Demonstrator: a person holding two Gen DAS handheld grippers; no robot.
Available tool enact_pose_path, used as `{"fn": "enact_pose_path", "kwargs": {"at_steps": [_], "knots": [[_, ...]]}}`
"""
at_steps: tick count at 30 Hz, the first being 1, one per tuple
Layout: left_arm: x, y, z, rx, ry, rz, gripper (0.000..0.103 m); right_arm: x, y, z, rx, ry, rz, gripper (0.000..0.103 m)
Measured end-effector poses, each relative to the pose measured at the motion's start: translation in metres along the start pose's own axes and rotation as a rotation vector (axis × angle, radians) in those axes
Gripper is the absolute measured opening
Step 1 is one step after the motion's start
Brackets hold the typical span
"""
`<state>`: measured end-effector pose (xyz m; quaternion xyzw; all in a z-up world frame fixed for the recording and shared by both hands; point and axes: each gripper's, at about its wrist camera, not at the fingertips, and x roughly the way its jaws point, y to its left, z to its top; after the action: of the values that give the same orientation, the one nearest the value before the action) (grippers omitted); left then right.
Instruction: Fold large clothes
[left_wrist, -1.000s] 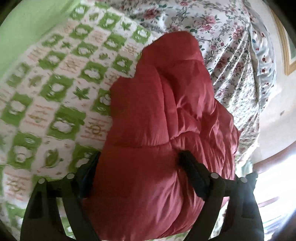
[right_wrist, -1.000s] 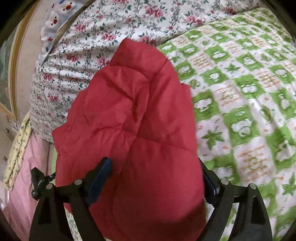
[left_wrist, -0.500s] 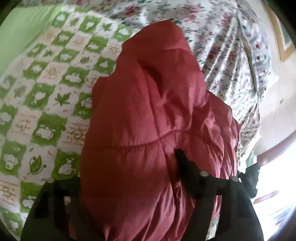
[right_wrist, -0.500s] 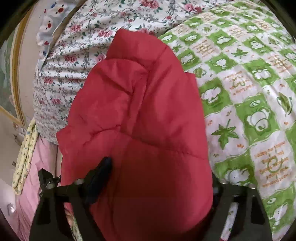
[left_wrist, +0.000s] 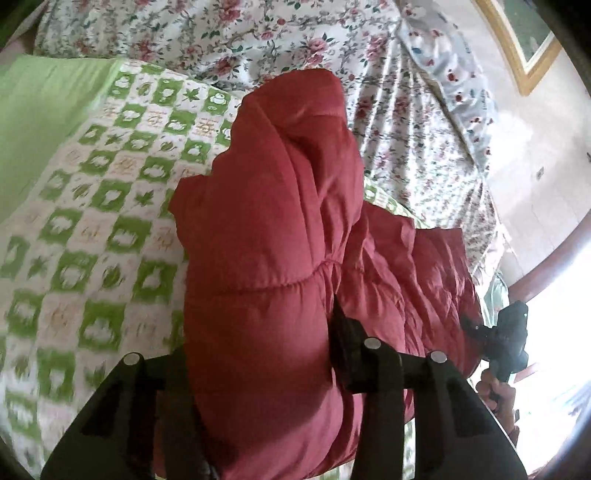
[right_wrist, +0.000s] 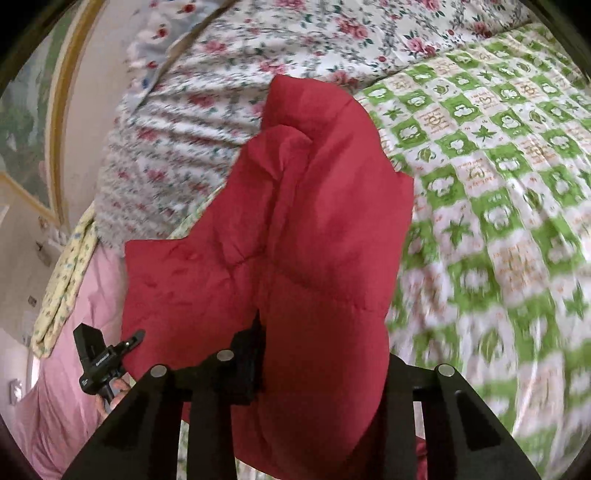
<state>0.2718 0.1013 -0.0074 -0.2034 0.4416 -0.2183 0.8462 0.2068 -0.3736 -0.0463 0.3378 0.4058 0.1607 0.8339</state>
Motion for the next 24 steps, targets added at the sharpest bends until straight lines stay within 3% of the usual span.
{"fn": "enact_pose_path", "kwargs": {"at_steps": [14,24], "knots": [[-0.098,0.011,-0.126,-0.052,-0.011,-0.011,0.04,-0.057,0.021,-0.112,-0.022,0.05,0.054,0.034],[-0.097,0.025,-0.142,-0.056,0.006,-0.003,0.04,-0.062,0.002,-0.141,0.035,0.023,0.051,0.036]]}}
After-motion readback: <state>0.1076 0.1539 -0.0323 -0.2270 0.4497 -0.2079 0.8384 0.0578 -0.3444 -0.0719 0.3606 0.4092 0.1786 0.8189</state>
